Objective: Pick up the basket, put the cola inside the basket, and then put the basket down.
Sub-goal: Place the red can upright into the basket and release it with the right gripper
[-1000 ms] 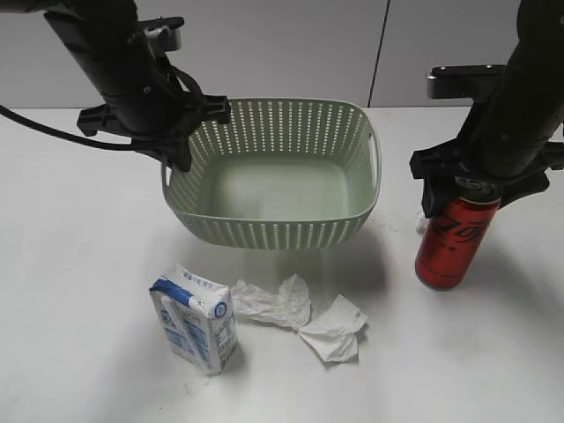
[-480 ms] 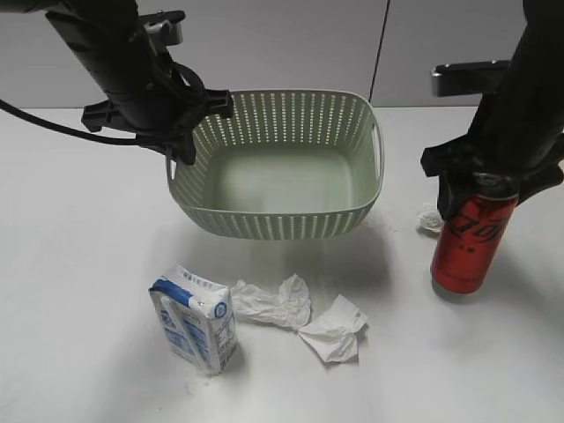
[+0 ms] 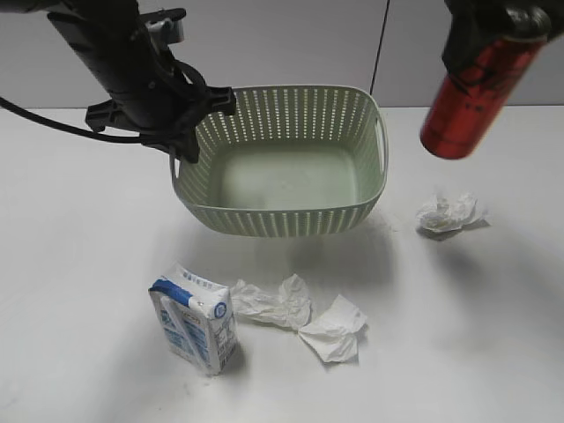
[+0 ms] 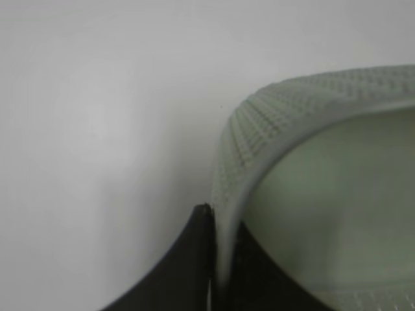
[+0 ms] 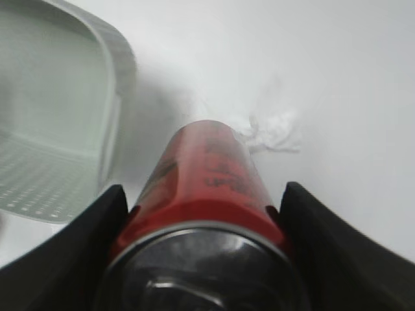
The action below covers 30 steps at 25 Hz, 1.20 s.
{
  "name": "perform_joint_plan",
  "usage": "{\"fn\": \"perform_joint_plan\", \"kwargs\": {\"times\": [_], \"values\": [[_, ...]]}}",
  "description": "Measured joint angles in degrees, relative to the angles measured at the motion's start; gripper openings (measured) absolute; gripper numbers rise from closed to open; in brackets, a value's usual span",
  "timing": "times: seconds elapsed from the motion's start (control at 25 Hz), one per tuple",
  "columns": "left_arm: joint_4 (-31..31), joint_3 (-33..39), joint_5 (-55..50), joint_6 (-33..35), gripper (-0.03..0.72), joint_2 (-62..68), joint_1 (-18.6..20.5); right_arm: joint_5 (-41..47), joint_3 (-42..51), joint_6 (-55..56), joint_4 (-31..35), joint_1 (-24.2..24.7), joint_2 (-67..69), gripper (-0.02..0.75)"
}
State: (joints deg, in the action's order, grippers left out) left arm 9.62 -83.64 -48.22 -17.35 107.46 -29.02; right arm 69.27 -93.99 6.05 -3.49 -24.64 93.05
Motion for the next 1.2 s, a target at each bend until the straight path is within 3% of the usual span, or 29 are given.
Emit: {"fn": "perform_joint_plan", "kwargs": {"times": [0.2,0.32,0.68,1.0,1.2], "values": [[0.13,0.0,-0.76,0.0,0.0,0.0,0.0,-0.39,-7.44,-0.51,0.0,-9.3,1.19,0.533],[0.55,0.0,-0.98,0.0,0.0,0.07,0.0,-1.69,-8.32,-0.6,0.41,-12.33,4.46,0.533],[1.77,0.0,-4.0,0.0,0.0,1.36,0.19,-5.24,-8.26,-7.57,-0.16,-12.87,19.24,0.533],[7.22,0.0,-7.1,1.75,0.0,1.8,4.73,-7.67,-8.19,-12.33,3.49,-12.87,20.86,0.533],[8.1,0.0,-7.66,2.38,0.0,1.8,4.89,-8.17,-8.19,-13.65,4.81,-12.87,20.86,0.545]]}}
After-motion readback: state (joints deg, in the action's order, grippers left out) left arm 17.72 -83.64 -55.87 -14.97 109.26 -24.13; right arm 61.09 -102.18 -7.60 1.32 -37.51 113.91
